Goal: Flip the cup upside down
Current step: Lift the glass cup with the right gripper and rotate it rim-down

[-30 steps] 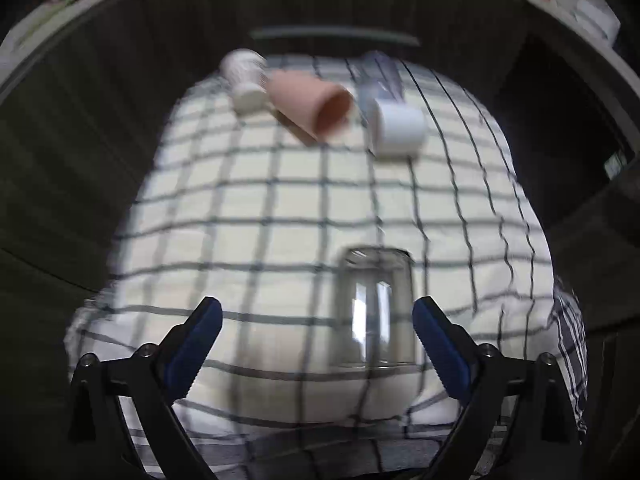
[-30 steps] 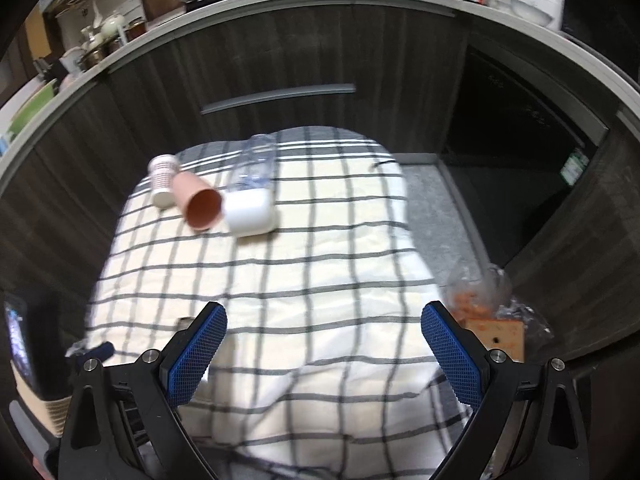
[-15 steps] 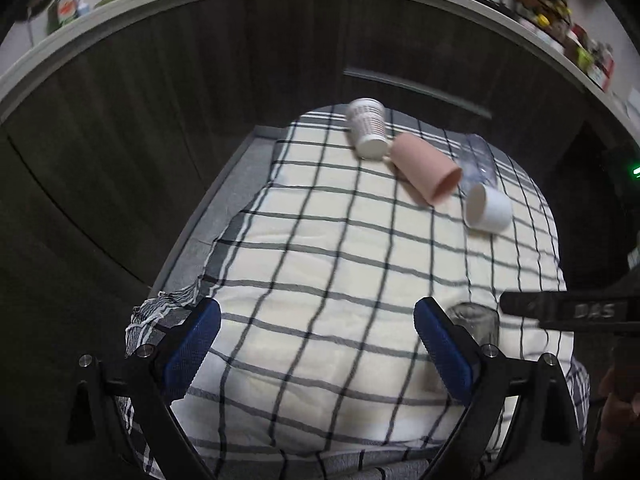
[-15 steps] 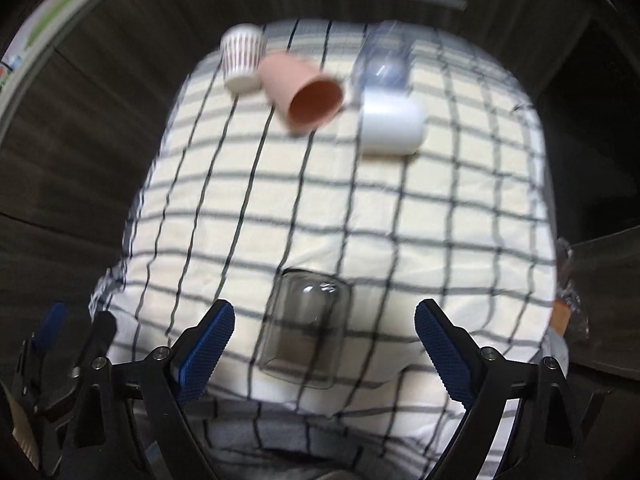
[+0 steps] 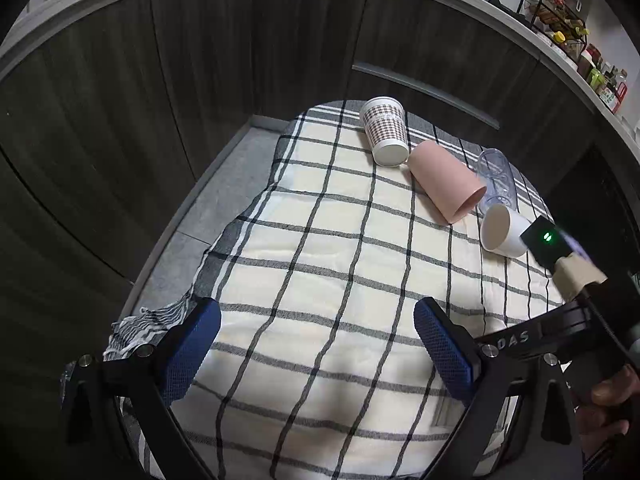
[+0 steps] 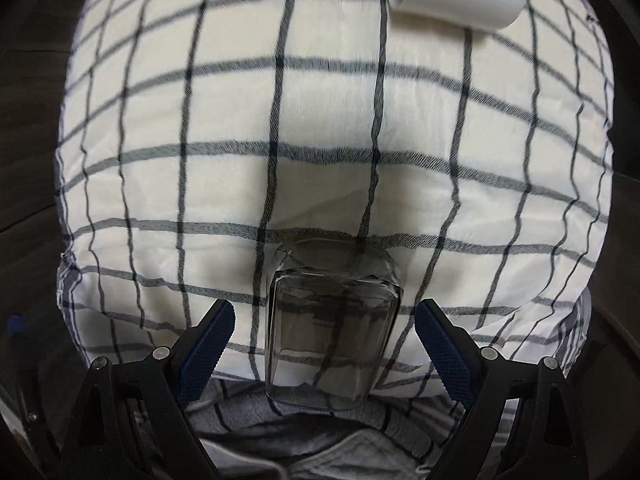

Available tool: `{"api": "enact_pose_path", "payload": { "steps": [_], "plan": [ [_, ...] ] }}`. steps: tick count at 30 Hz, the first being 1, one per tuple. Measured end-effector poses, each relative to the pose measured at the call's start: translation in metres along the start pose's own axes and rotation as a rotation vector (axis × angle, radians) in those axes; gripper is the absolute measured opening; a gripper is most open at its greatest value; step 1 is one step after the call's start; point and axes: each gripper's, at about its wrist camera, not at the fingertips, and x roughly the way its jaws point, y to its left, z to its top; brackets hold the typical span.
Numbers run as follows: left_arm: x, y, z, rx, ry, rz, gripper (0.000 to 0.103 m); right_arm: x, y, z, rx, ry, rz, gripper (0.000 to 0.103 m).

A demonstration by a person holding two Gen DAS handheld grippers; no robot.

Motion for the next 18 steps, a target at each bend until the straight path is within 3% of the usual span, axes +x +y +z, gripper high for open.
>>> {"api": "enact_pose_path", "payload": {
  "steps": [7, 12, 18],
  "plan": [
    [0.014, 0.001, 0.005, -0.008, 0.021, -0.013, 0.099, 0.024, -0.002, 0.012, 0.025, 0.099, -0.019, 0.085],
    [0.022, 0.001, 0.003, -0.012, 0.044, -0.017, 0.099, 0.038, 0.000, 0.016, 0.031, 0.141, -0.011, 0.068],
    [0.021, 0.001, 0.001, -0.009, 0.032, -0.003, 0.099, 0.040, -0.003, 0.011, 0.043, 0.144, 0.017, 0.068]
  ]
}}
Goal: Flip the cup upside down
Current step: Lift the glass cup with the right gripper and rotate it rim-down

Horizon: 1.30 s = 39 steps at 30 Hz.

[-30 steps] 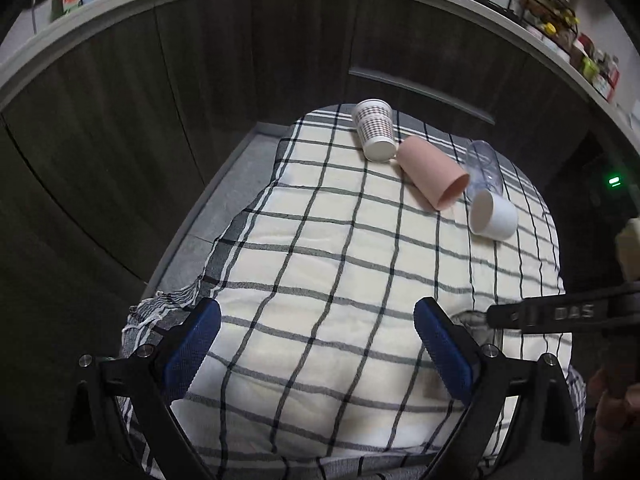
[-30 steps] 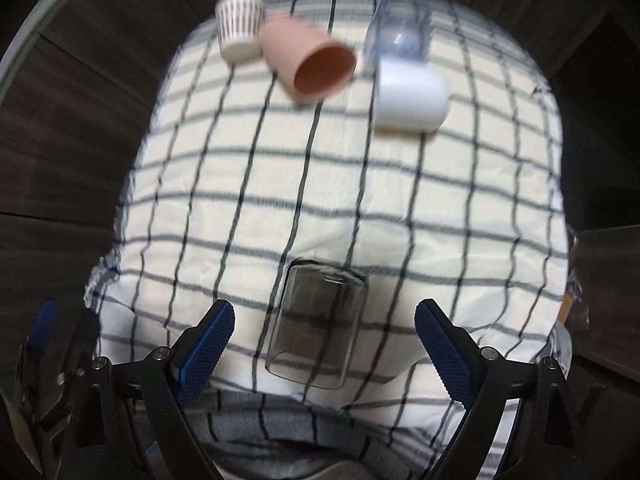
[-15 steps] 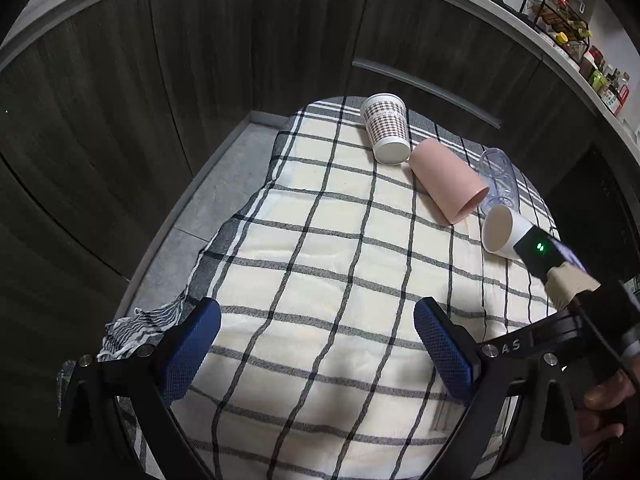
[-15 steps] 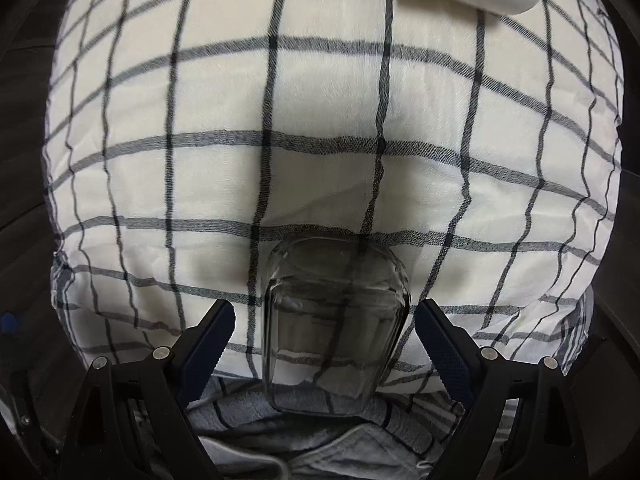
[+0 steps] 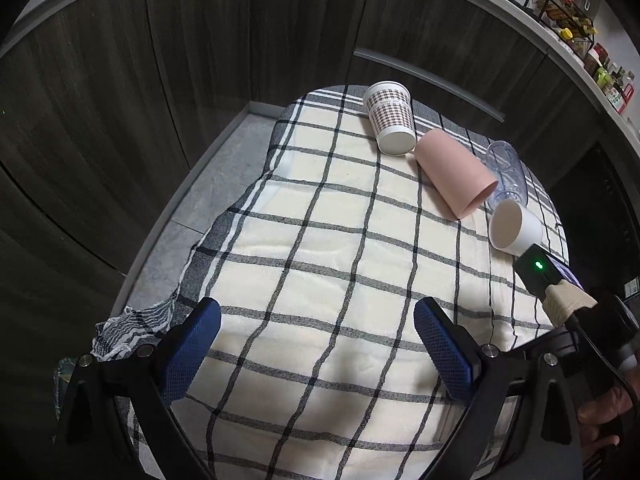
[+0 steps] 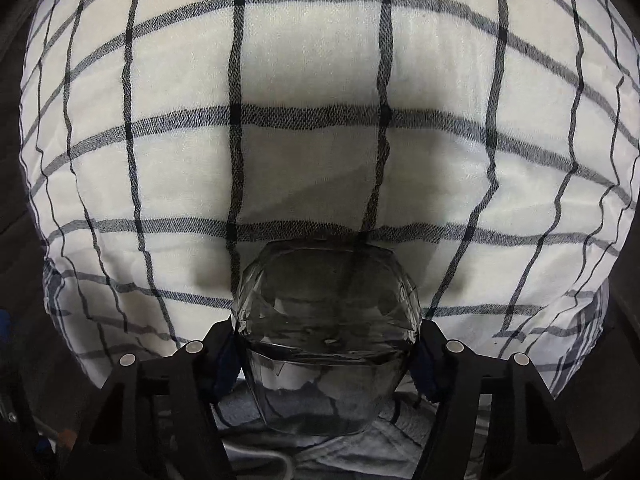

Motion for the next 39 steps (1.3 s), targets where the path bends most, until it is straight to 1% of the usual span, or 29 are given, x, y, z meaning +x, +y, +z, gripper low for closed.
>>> {"api": "enact_pose_path", "payload": {
  "steps": [3, 6, 9, 12, 14, 15, 17, 18, 19, 21, 25, 27, 31, 32, 34, 39],
  "plan": [
    [-0.005, -0.001, -0.001, 0.005, -0.019, 0.011, 0.099, -0.009, 0.000, -0.003, 0.005, -0.033, 0.013, 0.067],
    [-0.011, -0.002, -0.004, 0.004, -0.048, 0.020, 0.099, -0.031, -0.002, -0.016, -0.011, -0.127, 0.032, 0.067],
    [-0.020, 0.001, -0.009, -0.024, -0.088, -0.004, 0.099, -0.059, 0.001, -0.032, -0.052, -0.312, 0.055, 0.067],
    [-0.027, 0.006, -0.016, -0.055, -0.135, -0.024, 0.099, -0.082, 0.004, -0.052, -0.087, -0.565, 0.063, 0.067],
    [-0.027, 0.007, -0.021, -0.054, -0.154, -0.014, 0.099, -0.091, 0.006, -0.066, -0.106, -0.743, 0.051, 0.067],
    [-0.026, 0.006, -0.023, -0.048, -0.160, -0.004, 0.099, -0.090, 0.006, -0.074, -0.116, -0.817, 0.044, 0.067],
    [-0.024, 0.004, -0.027, -0.029, -0.167, 0.015, 0.099, -0.094, -0.001, -0.079, -0.118, -0.931, 0.040, 0.067],
    [-0.023, 0.002, -0.030, -0.020, -0.174, 0.021, 0.099, -0.096, -0.005, -0.076, -0.107, -0.967, 0.041, 0.067],
    [-0.022, 0.000, -0.033, -0.015, -0.186, 0.027, 0.099, -0.103, -0.012, -0.067, -0.097, -0.996, 0.045, 0.067],
    [-0.020, -0.002, -0.036, -0.005, -0.206, 0.036, 0.099, -0.099, -0.010, -0.068, -0.079, -1.061, 0.041, 0.067],
    [-0.011, -0.009, -0.042, 0.015, -0.263, 0.064, 0.099, -0.087, -0.021, -0.078, -0.052, -1.193, 0.030, 0.067],
    [0.000, -0.012, -0.040, 0.020, -0.266, 0.074, 0.099, -0.085, -0.020, -0.080, -0.044, -1.273, 0.021, 0.067],
    [0.015, -0.013, -0.035, 0.015, -0.254, 0.098, 0.099, -0.087, -0.020, -0.077, -0.022, -1.377, -0.003, 0.067],
    [0.016, -0.014, -0.035, 0.017, -0.252, 0.103, 0.098, -0.088, -0.019, -0.075, -0.016, -1.392, -0.008, 0.067],
    [0.020, -0.015, -0.036, 0.022, -0.247, 0.105, 0.098, -0.090, -0.019, -0.067, 0.003, -1.397, -0.015, 0.067],
    [0.023, -0.019, -0.039, 0.050, -0.230, 0.119, 0.098, -0.080, -0.023, -0.049, 0.034, -1.343, -0.017, 0.067]
  ]
}}
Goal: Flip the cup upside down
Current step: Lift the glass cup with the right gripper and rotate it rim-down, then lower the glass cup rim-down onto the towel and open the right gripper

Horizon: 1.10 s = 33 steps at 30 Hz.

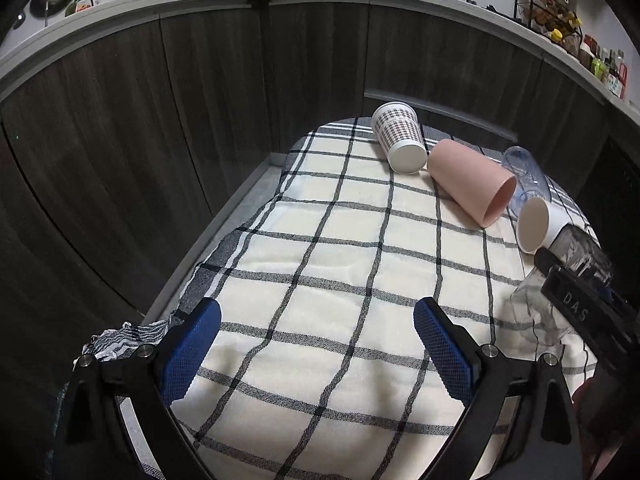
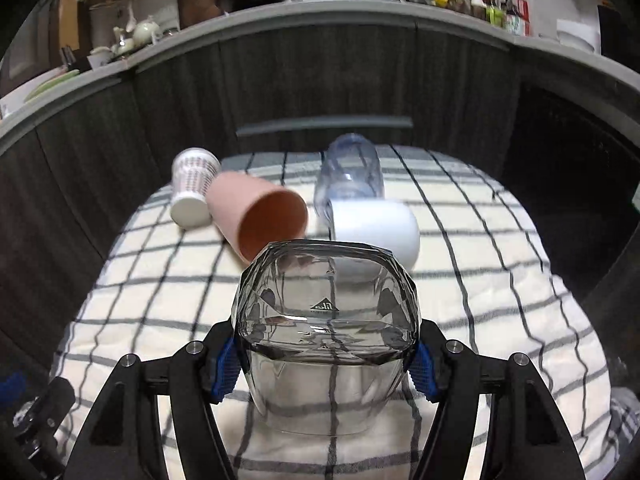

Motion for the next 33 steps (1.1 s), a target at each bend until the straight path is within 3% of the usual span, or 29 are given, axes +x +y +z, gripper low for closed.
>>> {"api": "enact_pose_path", "payload": {
  "steps": [16, 19, 23, 33],
  "plan": [
    [-0.010, 0.000, -0.002, 0.018, 0.000, 0.002, 0.099, -0.005, 0.009, -0.022, -0.052, 0.059, -0.001, 0.067],
    [-0.015, -0.001, -0.001, 0.031, -0.013, 0.008, 0.099, -0.007, 0.007, -0.021, -0.044, 0.061, 0.003, 0.078],
    [-0.024, -0.001, 0.001, 0.034, -0.021, 0.006, 0.099, -0.018, 0.005, -0.018, -0.040, 0.040, 0.014, 0.083],
    [-0.067, -0.011, 0.014, 0.047, -0.095, -0.036, 0.099, -0.085, -0.016, 0.002, -0.061, -0.024, -0.014, 0.090]
  ]
}}
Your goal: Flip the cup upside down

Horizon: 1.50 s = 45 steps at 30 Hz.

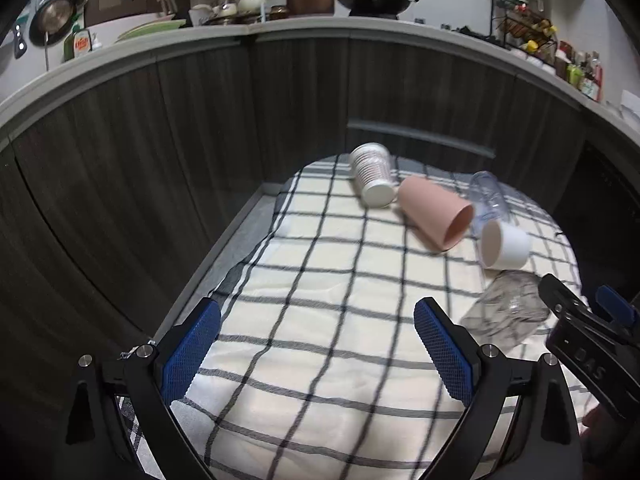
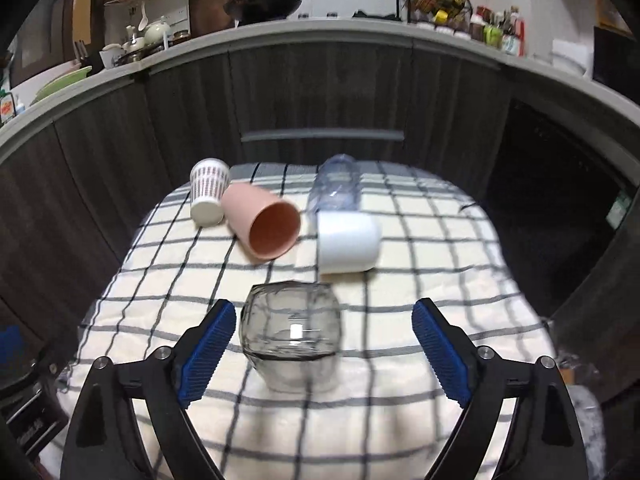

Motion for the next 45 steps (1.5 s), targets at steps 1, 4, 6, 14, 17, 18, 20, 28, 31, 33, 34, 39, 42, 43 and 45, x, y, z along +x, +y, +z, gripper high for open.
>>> {"api": "enact_pose_path", "payload": {
  "steps": [1, 4, 6, 14, 17, 18, 20, 28, 31, 33, 34, 39, 42, 43, 45],
  "plan": [
    [-0.004, -0.002, 0.002, 0.002, -0.006, -0.008, 0.099, -0.006, -0.004, 0.001, -0.001, -0.004, -0.004, 0.090],
    [-0.021, -0.013, 0.008, 0.022, -0.027, -0.043, 0.099, -0.032, -0.015, 0.009, -0.002, -0.021, -0.023, 0.091],
    [-0.031, -0.020, 0.010, 0.043, -0.042, -0.062, 0.100, -0.049, -0.023, 0.012, 0.001, -0.036, -0.037, 0.093],
    [-0.071, -0.042, 0.016, 0.104, -0.093, -0.117, 0.102, -0.104, -0.044, 0.017, 0.005, -0.111, -0.064, 0.098],
    [-0.084, -0.044, 0.016, 0.115, -0.116, -0.114, 0.103, -0.118, -0.050, 0.018, 0.007, -0.129, -0.062, 0.098],
    [-0.088, -0.045, 0.017, 0.118, -0.124, -0.111, 0.103, -0.122, -0.051, 0.018, 0.011, -0.134, -0.062, 0.098],
    [-0.092, -0.044, 0.018, 0.115, -0.131, -0.106, 0.103, -0.127, -0.055, 0.019, 0.022, -0.138, -0.055, 0.099],
    [-0.107, -0.044, 0.015, 0.122, -0.164, -0.100, 0.103, -0.142, -0.059, 0.015, 0.035, -0.149, -0.043, 0.099],
    [-0.110, -0.043, 0.013, 0.113, -0.161, -0.103, 0.103, -0.148, -0.058, 0.013, 0.030, -0.165, -0.040, 0.099],
    [-0.112, -0.042, 0.012, 0.112, -0.167, -0.099, 0.103, -0.152, -0.058, 0.012, 0.031, -0.173, -0.035, 0.099],
    [-0.113, -0.042, 0.012, 0.111, -0.170, -0.099, 0.103, -0.153, -0.059, 0.011, 0.032, -0.177, -0.032, 0.099],
    [-0.116, -0.042, 0.012, 0.114, -0.177, -0.096, 0.103, -0.157, -0.058, 0.010, 0.026, -0.189, -0.021, 0.099],
    [-0.117, -0.042, 0.012, 0.114, -0.177, -0.097, 0.103, -0.160, -0.057, 0.010, 0.021, -0.194, -0.019, 0.099],
    [-0.117, -0.042, 0.011, 0.113, -0.178, -0.095, 0.103, -0.160, -0.057, 0.010, 0.023, -0.195, -0.020, 0.099],
    [-0.119, -0.042, 0.011, 0.114, -0.181, -0.096, 0.103, -0.161, -0.057, 0.010, 0.023, -0.197, -0.020, 0.100]
  ]
}}
